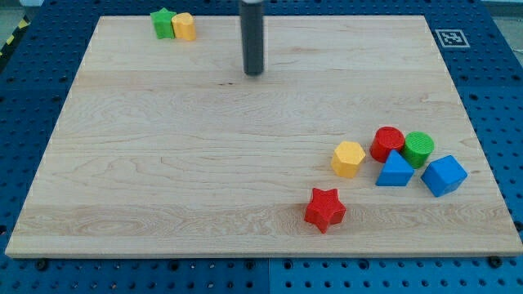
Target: Push the blue triangle closure to the blue cube
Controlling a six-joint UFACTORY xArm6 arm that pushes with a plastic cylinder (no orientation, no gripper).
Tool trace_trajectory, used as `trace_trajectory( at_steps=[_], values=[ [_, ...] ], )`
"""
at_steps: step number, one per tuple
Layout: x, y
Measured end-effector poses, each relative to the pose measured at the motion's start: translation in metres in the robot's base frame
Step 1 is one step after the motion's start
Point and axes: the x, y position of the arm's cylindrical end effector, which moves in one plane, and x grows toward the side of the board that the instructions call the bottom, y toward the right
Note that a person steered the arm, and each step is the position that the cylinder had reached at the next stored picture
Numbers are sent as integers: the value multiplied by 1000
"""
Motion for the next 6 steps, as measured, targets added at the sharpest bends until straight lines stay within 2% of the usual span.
trace_trajectory(
  at_steps=[2, 3, 6],
  values=[
    [133, 21],
    [178, 36],
    [185, 158]
  ],
)
